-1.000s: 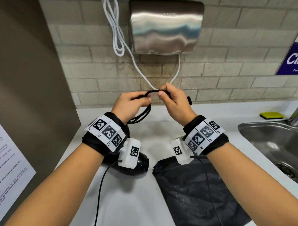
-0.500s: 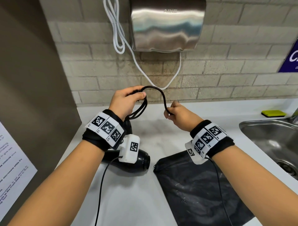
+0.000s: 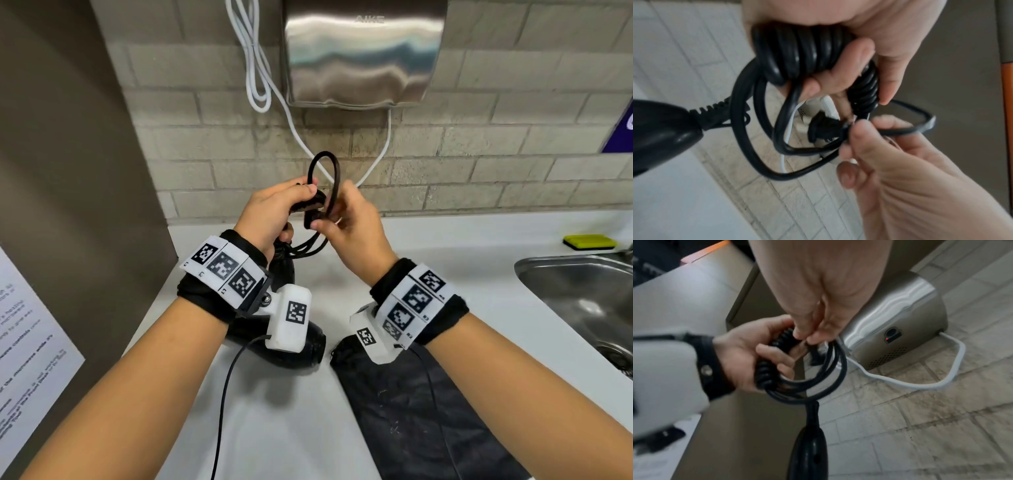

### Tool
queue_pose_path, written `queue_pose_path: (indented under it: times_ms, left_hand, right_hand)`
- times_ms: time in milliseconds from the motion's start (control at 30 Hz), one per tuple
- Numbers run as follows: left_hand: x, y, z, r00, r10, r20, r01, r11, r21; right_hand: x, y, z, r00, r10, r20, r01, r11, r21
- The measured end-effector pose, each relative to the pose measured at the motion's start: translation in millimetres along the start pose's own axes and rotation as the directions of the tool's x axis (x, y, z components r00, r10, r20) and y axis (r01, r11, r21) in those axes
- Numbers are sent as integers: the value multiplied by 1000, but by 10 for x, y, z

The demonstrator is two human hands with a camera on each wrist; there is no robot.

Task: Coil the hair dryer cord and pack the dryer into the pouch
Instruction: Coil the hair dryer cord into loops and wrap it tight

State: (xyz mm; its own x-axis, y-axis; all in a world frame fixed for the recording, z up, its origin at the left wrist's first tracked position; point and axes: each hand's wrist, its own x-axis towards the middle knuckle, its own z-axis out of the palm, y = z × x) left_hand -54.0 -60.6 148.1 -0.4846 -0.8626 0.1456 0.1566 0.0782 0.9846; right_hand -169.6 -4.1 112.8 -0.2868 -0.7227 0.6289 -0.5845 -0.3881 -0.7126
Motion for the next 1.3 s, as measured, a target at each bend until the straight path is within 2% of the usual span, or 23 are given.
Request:
queue_pose_path:
  times_ms: [67,100,167,233,267,367,400,533,600,667,733,833,900,967,1000,1067,1233,1300]
  left_hand:
    - [-29,-11,15,1000,-17,21,17,1000,1]
    - [-51,-10,26,999,-22,35,22,1000,4]
    - [-102,1,62,998,-26,62,25,1000,7]
    - [-136,9,94,996,-13,87,11,1000,17]
    - [-138,4,104,995,-4,97,1,1000,27]
    - [-116,-5,89,993,5,116,-12,998,59]
    - [-103,-4,74,992,4,124,-13,998,65]
    - [-55,18,25,987,10,162,-17,999,36]
    - [-32,1,26,990,3,144,-4,1000,10]
    - [-24,-32,41,990,1,142,-3,1000,11]
    - [-26,-60,57,990,16,137,-22,999,42]
    - [-21,-69,45,993,47,111,-57,995,86]
    - [-9,-71,21,995,52,81,-59,994,87]
    - [-5,-80,-1,997,53,48,-58,993,102]
    - [-8,-86,-6,998,56,38,-60,992,112]
    - [-13,-91,-15,998,64,21,-66,990,124]
    - [-21,-62,-27,997,75,-4,-74,989,127]
    - [-24,-63,-43,998,69,-1,-68,988,137]
  right_hand:
    - [24,3,7,991,69,-115,-87,984,-155]
    - [37,16,2,986,46,-162,-80,975,-209]
    - [70,52,-13,978,-106,-177,60,967,-248]
    - [124,103,-24,972,-233,-37,218,945,-245]
    - [141,143,-39,970,-237,46,242,946,-217]
    - [146,213,-134,971,-109,214,148,973,-176]
    - [130,261,-178,965,-109,238,162,963,-215]
    - [7,454,-335,910,-208,358,353,843,-406]
    - [-51,538,-363,904,-198,379,367,813,-452]
    - [-88,591,-373,909,-154,386,335,821,-461]
    - [-104,618,-375,910,-98,403,289,847,-446]
    - [-87,600,-375,900,42,434,153,902,-404]
    - [-80,542,-371,943,-5,332,103,955,-279]
    - [-62,427,-352,985,-95,142,114,985,-133]
    - [-39,363,-336,991,-113,64,118,990,-71]
    - [20,240,-293,995,-102,3,102,994,37]
    - [85,83,-207,996,-54,72,38,977,210]
    - [94,76,-199,991,-49,121,22,976,217]
